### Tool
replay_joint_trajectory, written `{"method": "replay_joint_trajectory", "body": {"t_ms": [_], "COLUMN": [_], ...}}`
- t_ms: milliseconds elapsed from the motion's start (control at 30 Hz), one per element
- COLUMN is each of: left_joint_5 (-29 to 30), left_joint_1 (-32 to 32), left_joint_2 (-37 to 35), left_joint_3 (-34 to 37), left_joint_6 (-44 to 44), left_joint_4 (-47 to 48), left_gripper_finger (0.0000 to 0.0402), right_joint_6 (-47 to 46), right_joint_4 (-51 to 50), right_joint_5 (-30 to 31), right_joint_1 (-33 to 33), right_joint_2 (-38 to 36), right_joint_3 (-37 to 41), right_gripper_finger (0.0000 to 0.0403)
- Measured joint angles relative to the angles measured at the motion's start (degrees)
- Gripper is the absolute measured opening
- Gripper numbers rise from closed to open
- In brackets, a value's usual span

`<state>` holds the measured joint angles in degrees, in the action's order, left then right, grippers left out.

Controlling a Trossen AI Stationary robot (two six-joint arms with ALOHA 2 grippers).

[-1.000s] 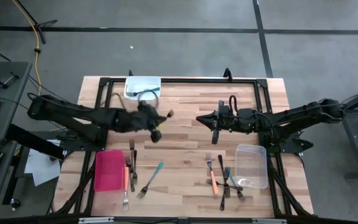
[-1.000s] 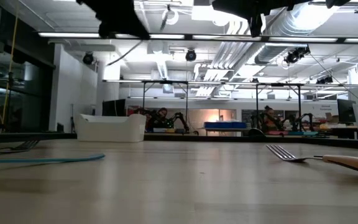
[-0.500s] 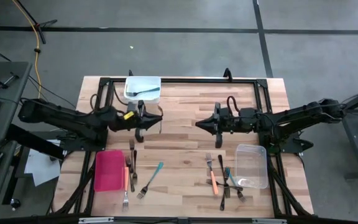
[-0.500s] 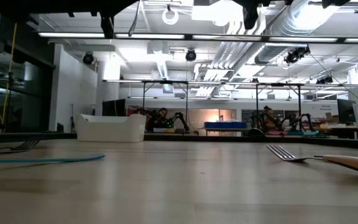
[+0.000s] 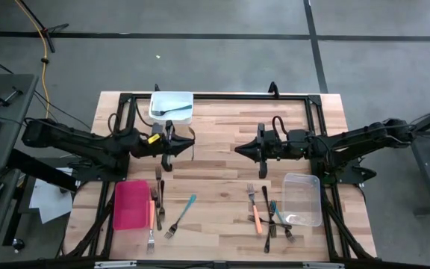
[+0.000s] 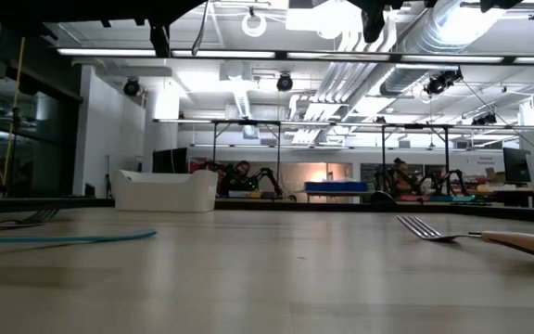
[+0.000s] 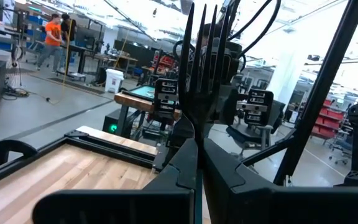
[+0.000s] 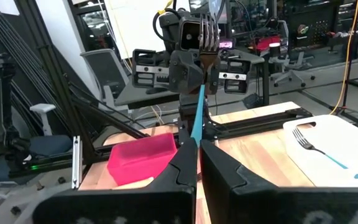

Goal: Sort silverware by color (type)
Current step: Put the blue fork into the white bin

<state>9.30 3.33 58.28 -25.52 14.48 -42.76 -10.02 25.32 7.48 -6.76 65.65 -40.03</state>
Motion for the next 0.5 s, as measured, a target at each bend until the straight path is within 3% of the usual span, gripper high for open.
{"method": "replay_joint_trajectory", "body": {"t_ms": [300,500], "left_joint_5": [1.96,4.30], "left_joint_1": [0.02,-3.79], "left_joint_2": [0.00,0.00], "left_joint_3": [-0.34,-8.92], "left_joint_6": [2.89,-1.78], "left_joint_4": [-0.23,7.30], "left_gripper_finger": [0.0000,0.0000], "right_joint_6": [-0.39,-0.42], "right_joint_4": [0.02,0.05], "right_joint_5": [0.01,0.81], "right_joint_1": [0.00,0.02], "right_joint_2": [0.00,0.00], "right_joint_3": [0.00,0.00], "right_gripper_finger": [0.0005,0.0005]}}
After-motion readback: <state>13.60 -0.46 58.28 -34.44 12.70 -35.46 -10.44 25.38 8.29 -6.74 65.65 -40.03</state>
